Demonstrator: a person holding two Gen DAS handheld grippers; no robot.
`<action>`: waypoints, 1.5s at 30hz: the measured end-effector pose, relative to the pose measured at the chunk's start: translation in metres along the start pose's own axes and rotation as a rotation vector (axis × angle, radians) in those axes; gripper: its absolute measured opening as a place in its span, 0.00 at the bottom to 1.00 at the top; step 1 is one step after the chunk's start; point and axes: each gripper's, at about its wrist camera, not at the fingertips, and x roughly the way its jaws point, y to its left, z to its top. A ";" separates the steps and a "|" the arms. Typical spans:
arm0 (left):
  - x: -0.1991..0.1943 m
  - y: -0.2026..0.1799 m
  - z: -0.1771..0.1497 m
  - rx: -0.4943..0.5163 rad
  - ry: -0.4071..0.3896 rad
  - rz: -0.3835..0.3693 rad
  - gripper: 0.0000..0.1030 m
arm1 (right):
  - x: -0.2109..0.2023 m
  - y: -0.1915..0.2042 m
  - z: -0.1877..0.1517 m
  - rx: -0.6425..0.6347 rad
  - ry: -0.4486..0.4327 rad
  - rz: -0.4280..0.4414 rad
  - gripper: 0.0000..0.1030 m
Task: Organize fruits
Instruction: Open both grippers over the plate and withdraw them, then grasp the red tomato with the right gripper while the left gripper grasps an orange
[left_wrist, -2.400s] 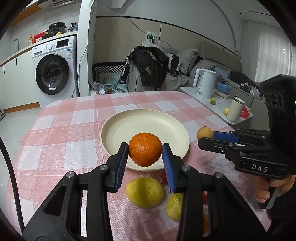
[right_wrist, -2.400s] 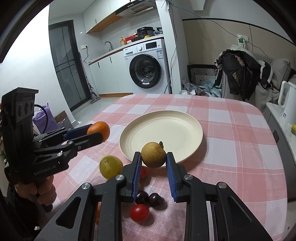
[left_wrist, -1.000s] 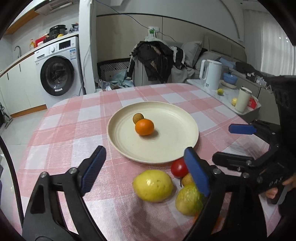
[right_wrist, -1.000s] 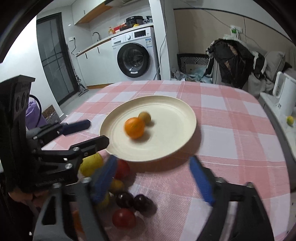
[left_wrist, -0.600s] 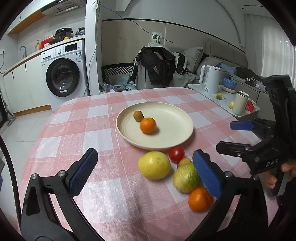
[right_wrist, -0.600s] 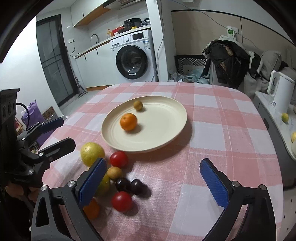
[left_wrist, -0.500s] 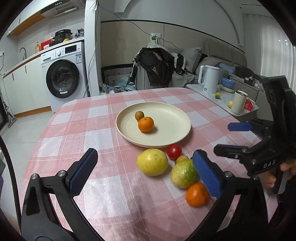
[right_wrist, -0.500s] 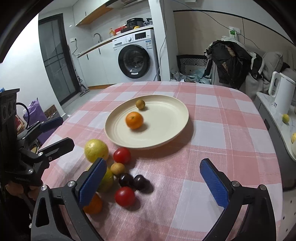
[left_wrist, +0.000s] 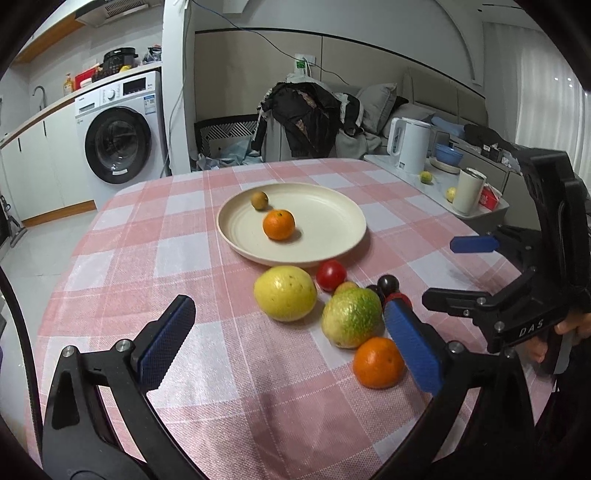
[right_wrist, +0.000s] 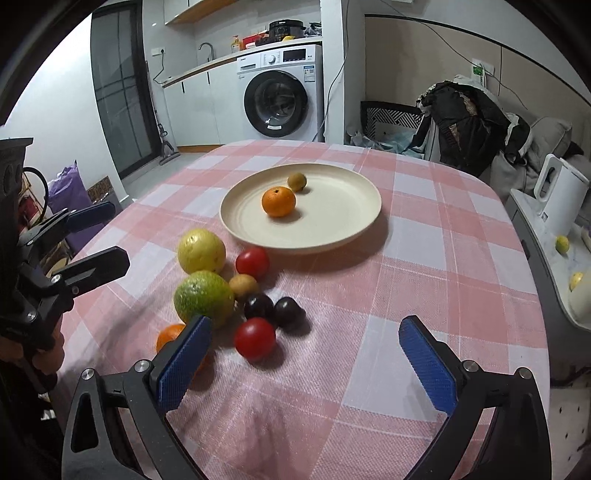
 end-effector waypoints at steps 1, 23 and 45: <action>0.003 0.000 0.000 0.000 0.006 -0.004 0.99 | 0.001 -0.001 -0.001 -0.003 0.006 -0.005 1.00; 0.025 -0.005 -0.010 0.020 0.068 -0.027 0.99 | 0.025 0.013 -0.018 -0.073 0.120 0.001 0.99; 0.029 -0.005 -0.012 0.030 0.083 -0.035 0.99 | 0.037 0.029 -0.020 -0.089 0.143 0.015 0.73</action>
